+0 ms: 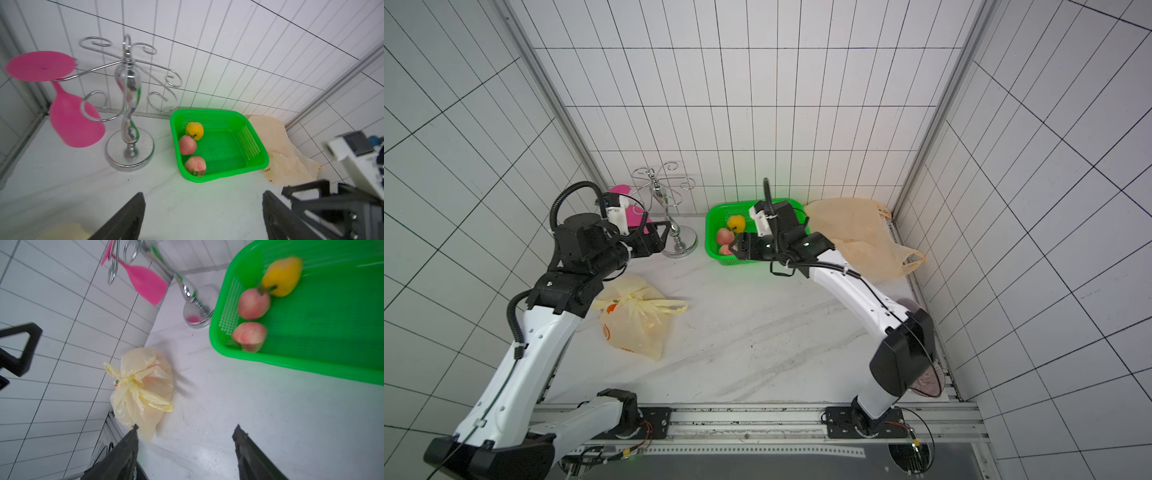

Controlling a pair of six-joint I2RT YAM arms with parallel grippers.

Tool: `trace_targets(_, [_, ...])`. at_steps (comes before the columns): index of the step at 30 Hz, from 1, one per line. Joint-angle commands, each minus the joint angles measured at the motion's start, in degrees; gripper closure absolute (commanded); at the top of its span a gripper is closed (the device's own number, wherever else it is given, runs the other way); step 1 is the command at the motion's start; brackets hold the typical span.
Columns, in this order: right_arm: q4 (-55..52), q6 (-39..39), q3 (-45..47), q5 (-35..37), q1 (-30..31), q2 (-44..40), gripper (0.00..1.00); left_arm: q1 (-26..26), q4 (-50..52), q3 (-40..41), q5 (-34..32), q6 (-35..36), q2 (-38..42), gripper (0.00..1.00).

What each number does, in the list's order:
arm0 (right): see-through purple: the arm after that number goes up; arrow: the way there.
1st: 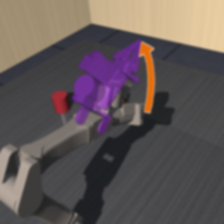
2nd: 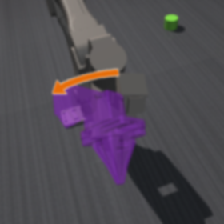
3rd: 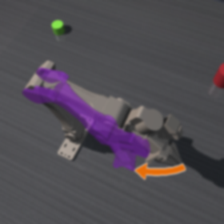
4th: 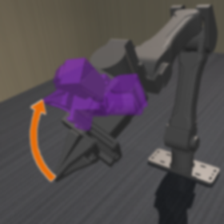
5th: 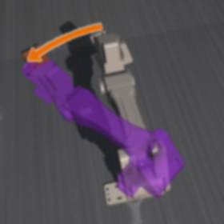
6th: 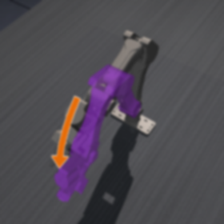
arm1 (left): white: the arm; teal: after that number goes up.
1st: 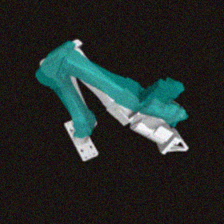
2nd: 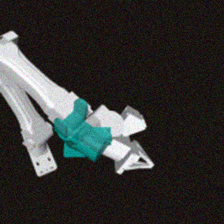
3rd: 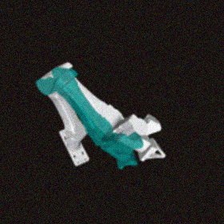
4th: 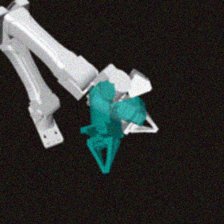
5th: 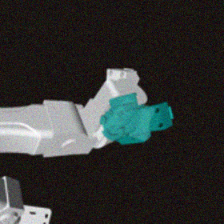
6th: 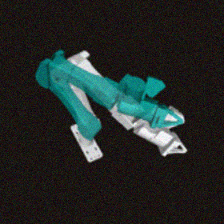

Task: Place the peach into a plastic bag & tie a knot
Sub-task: Pick up the plastic bag from the corner of the board.

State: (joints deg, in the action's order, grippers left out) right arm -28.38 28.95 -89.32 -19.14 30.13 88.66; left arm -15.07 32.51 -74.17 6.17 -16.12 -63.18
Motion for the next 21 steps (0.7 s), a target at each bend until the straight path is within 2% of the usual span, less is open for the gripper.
trace_targets(1, [-11.0,-4.7,5.6,12.0,-9.9,-0.4,0.26,-9.2,-3.1,-1.4,-9.9,4.5,-2.2,0.12])
trace_targets(3, [-14.0,-2.6,4.1,22.6,-17.2,1.4,0.24,-13.9,-3.9,-1.5,-10.5,4.0,-5.0,0.13])
trace_targets(5, [-15.0,-0.4,2.8,30.4,-23.6,4.2,0.15,-17.5,-4.8,-1.0,-9.5,3.3,-7.6,0.13])
trace_targets(8, [-15.1,4.0,-0.5,34.3,-29.1,9.7,0.04,-21.4,-7.7,0.7,-7.6,3.3,-9.2,0.13])
trace_targets(9, [-14.9,5.3,-1.9,35.3,-29.8,11.7,0.03,-22.3,-8.7,1.4,-7.4,3.3,-9.4,0.13])
trace_targets(15, [-16.7,13.8,-13.0,37.6,-31.8,25.9,0.02,-24.4,-9.7,2.7,-6.3,2.8,-10.7,0.15])
trace_targets(19, [-17.1,17.5,-19.7,33.5,-32.7,35.0,0.02,-24.4,-10.5,4.8,-7.8,3.1,-8.9,0.15])
trace_targets(21, [-17.0,17.6,-21.8,32.0,-32.9,37.7,0.06,-24.4,-10.1,5.1,-8.4,3.7,-8.5,0.14])
